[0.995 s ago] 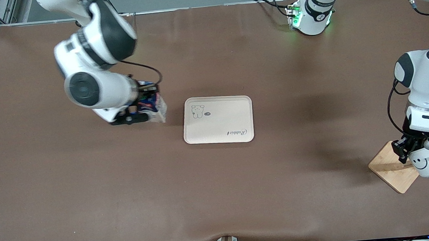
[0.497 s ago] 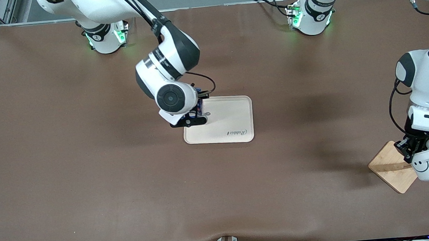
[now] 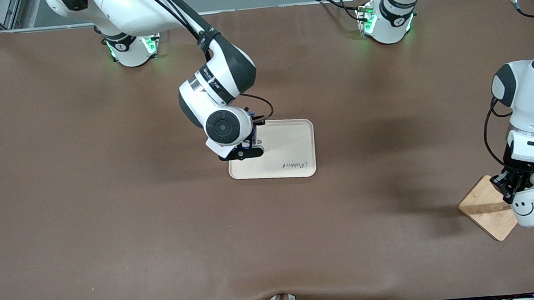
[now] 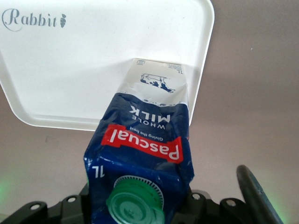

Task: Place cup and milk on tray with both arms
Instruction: 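Carry the milk carton with the right gripper onto the white tray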

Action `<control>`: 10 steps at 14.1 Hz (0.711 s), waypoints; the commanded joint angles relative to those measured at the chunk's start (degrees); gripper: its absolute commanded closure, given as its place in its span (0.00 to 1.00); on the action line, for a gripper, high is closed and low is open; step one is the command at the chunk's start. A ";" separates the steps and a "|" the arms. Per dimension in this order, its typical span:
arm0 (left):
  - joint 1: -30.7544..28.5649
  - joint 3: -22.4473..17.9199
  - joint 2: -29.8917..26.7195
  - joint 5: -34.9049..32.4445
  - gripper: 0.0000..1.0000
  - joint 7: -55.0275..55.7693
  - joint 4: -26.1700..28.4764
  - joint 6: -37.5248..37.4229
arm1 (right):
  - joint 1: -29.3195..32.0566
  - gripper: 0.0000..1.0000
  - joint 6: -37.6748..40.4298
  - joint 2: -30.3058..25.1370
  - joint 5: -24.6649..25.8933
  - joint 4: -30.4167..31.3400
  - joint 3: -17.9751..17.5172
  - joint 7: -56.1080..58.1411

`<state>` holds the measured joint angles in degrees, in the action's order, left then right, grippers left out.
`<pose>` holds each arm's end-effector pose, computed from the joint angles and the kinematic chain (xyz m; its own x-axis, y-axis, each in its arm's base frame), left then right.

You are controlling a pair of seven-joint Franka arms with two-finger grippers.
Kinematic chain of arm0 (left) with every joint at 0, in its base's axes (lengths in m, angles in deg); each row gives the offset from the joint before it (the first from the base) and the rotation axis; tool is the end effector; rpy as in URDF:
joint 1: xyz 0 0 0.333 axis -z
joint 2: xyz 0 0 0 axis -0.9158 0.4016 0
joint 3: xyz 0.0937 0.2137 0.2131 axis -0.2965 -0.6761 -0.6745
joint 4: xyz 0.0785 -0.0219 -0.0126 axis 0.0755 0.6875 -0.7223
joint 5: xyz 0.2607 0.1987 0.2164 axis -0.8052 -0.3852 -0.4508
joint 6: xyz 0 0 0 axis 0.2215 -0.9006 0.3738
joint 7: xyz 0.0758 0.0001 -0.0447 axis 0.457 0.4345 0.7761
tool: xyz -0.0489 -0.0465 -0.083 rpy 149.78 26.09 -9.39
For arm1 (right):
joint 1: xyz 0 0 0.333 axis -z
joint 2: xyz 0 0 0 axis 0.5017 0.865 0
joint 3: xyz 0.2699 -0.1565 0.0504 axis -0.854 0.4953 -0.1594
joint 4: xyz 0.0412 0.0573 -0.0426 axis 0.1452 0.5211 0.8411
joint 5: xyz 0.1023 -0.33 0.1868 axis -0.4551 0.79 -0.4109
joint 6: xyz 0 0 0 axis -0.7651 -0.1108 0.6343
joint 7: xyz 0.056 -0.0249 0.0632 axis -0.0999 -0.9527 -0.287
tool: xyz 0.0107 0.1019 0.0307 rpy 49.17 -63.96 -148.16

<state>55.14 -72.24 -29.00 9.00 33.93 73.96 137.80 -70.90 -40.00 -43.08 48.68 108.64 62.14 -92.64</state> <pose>0.6595 0.0470 0.3930 0.7734 0.1809 0.6075 0.2168 -0.9761 0.0148 0.5247 0.4509 0.3250 0.8980 0.0389 -0.4383 0.0155 -0.9983 -0.0569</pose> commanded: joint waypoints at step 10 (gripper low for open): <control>1.69 4.10 -7.85 -1.37 1.00 2.92 -0.21 -17.49 | 1.23 0.00 0.82 -1.79 -1.33 -1.82 0.94 0.21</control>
<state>57.03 -69.58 -34.37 9.00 35.41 73.58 123.67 -70.31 -40.41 -43.10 48.65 107.40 63.07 -92.56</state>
